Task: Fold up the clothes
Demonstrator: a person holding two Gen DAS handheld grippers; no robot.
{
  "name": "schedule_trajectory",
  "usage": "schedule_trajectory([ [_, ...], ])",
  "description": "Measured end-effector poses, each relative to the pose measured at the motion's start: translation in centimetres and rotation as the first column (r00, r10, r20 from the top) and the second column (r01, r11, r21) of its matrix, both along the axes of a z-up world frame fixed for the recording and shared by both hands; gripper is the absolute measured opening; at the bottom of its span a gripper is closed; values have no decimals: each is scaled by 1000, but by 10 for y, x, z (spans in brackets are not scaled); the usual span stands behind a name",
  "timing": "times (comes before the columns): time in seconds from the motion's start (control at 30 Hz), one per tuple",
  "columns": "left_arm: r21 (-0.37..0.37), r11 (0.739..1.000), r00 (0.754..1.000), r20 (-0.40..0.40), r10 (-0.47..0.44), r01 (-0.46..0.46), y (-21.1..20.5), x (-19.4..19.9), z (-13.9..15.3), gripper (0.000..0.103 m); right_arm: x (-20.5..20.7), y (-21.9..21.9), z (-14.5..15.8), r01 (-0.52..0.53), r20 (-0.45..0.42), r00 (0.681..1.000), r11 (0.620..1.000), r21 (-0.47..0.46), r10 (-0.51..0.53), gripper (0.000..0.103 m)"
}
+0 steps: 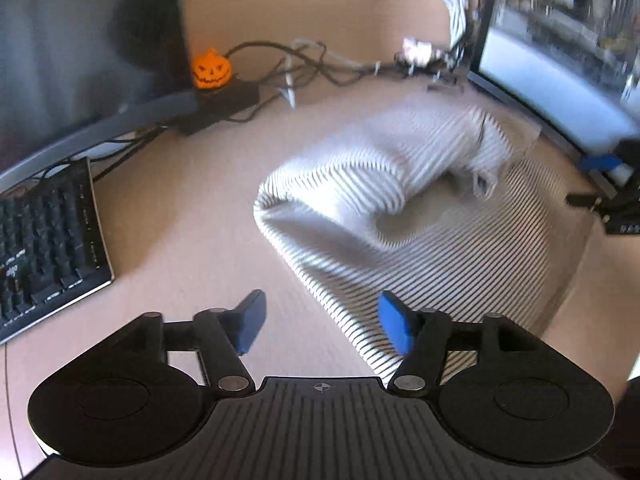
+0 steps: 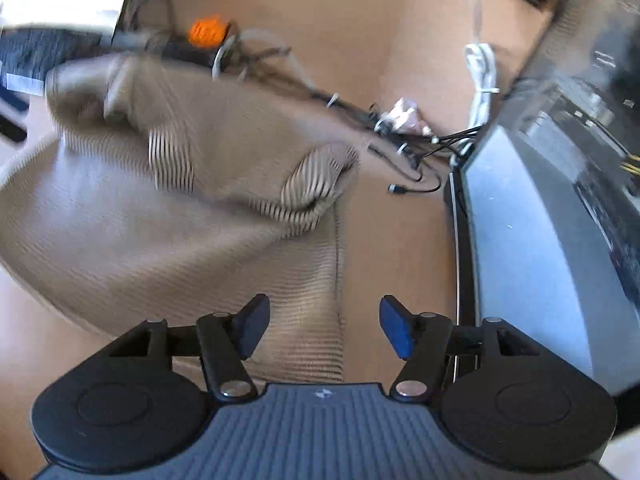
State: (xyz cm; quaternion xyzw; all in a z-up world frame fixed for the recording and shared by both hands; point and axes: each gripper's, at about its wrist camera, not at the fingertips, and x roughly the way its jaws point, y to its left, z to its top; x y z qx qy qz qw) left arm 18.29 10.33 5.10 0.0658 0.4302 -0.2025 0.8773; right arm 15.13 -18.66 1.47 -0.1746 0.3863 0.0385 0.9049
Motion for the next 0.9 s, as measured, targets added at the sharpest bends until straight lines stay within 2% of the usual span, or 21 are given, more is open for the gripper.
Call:
schedule_trajectory([
  [0.17, -163, 985, 998, -3, 62, -62, 14, 10, 27, 82, -1, 5, 28, 0, 86, 996, 995, 99, -9, 69],
  [0.27, -258, 959, 993, -40, 113, -119, 16, 24, 32, 82, 5, 12, 36, 15, 110, 993, 987, 158, -33, 69],
  [0.37, -302, 936, 983, -62, 171, -182, 12, 39, 32, 83, 22, 15, 48, 47, 199, 977, 984, 170, -81, 69],
  [0.43, -265, 945, 982, -49, 183, -189, 2, 45, 28, 84, 44, 14, 49, 71, 239, 965, 985, 158, -107, 68],
  [0.47, -224, 957, 982, -50, 181, -187, -5, 48, 22, 85, 58, 11, 42, 80, 223, 969, 988, 132, -109, 68],
  [0.57, -69, 989, 986, -108, 125, -132, -26, 45, -4, 85, 85, -5, -1, 132, 61, 989, 991, 28, -133, 67],
  [0.6, -47, 993, 989, -108, 105, -111, -27, 38, -7, 84, 79, -18, -7, 150, 46, 987, 988, 43, -152, 67],
  [0.67, -4, 998, 992, -110, 66, -67, -30, 25, -14, 84, 64, -35, 3, 167, 28, 985, 977, 130, -172, 67],
  [0.7, -54, 996, 990, -126, 63, -70, -24, 23, -12, 84, 58, -43, 12, 156, 33, 985, 965, 209, -167, 67],
  [0.73, -138, 987, 987, -150, 65, -86, -16, 24, -8, 84, 57, -46, 18, 135, 35, 988, 955, 266, -149, 67],
  [0.77, -221, 970, 983, -173, 66, -104, -8, 24, -4, 86, 57, -50, 23, 112, 39, 991, 941, 319, -130, 67],
  [0.83, -335, 929, 974, -204, 93, -159, 3, 34, 0, 87, 71, -52, 25, 92, 23, 994, 922, 375, -109, 67],
  [0.9, -344, 918, 967, -223, 126, -199, 0, 45, -5, 87, 91, -55, 15, 106, -10, 994, 908, 406, -112, 67],
])
